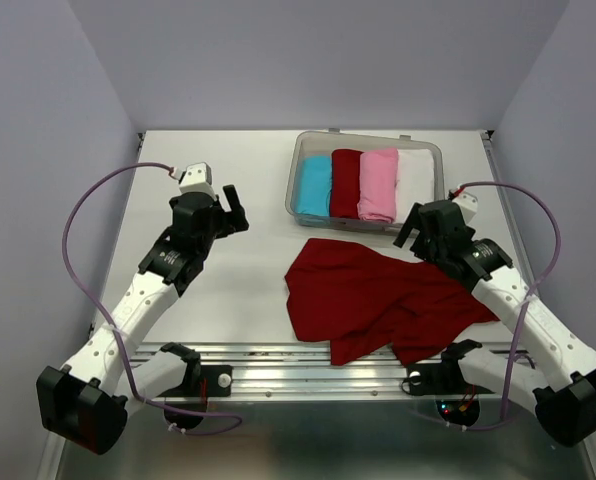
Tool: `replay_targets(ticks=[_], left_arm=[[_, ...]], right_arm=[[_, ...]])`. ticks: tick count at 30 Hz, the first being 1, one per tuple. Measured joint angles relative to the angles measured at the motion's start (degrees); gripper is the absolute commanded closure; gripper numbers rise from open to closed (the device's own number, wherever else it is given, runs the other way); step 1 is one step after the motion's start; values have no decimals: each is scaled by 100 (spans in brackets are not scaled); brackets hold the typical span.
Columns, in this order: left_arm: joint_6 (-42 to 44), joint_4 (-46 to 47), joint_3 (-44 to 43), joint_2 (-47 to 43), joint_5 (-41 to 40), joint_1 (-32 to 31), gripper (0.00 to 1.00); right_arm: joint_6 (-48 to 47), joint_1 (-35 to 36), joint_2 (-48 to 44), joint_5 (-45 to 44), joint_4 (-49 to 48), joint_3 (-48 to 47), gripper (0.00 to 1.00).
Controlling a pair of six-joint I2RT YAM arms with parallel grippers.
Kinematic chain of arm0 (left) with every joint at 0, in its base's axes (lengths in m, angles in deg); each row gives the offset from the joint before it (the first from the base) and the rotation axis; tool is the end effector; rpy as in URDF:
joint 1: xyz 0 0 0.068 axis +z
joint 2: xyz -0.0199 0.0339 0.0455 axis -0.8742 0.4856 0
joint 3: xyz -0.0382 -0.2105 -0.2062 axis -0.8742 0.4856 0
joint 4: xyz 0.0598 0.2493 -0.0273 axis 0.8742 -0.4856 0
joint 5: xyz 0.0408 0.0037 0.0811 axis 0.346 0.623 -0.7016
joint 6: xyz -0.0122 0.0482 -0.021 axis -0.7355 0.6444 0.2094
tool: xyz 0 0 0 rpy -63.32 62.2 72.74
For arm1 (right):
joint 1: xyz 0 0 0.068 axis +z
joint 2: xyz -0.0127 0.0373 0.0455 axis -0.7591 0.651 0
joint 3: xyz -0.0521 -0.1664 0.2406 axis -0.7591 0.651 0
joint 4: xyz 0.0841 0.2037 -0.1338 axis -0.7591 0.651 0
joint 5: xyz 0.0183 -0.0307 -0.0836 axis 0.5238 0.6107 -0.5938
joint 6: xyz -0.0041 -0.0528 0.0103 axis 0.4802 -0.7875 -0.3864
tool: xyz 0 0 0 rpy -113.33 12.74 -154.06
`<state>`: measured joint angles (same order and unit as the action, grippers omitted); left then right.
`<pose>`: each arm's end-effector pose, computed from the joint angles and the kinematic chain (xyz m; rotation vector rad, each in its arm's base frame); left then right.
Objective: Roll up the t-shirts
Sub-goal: Move the bin to the center of the board.
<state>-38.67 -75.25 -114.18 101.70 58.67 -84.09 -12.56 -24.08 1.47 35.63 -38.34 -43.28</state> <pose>0.1963 -0.0744 0.3480 -0.1160 1.8697 -0.2847 0.1735 0.0650 0.3213 0.5228 2.2204 0.0682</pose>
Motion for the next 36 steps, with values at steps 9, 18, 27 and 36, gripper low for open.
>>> replay_targets(ticks=[9,18,27,36], left_arm=[[-4,-243,-170,219,61,0,1],[-4,-396,-223,542,254,0,1],[-66,-581,-400,1316,811,-192,1],[-223,-621,-531,1606,949,-601,3]], right_arm=[[52,0,-203,7,-4,146,0],[48,0,-199,170,-11,208,0],[46,0,-162,466,-184,446,0],[70,0,-4,551,-310,538,0]])
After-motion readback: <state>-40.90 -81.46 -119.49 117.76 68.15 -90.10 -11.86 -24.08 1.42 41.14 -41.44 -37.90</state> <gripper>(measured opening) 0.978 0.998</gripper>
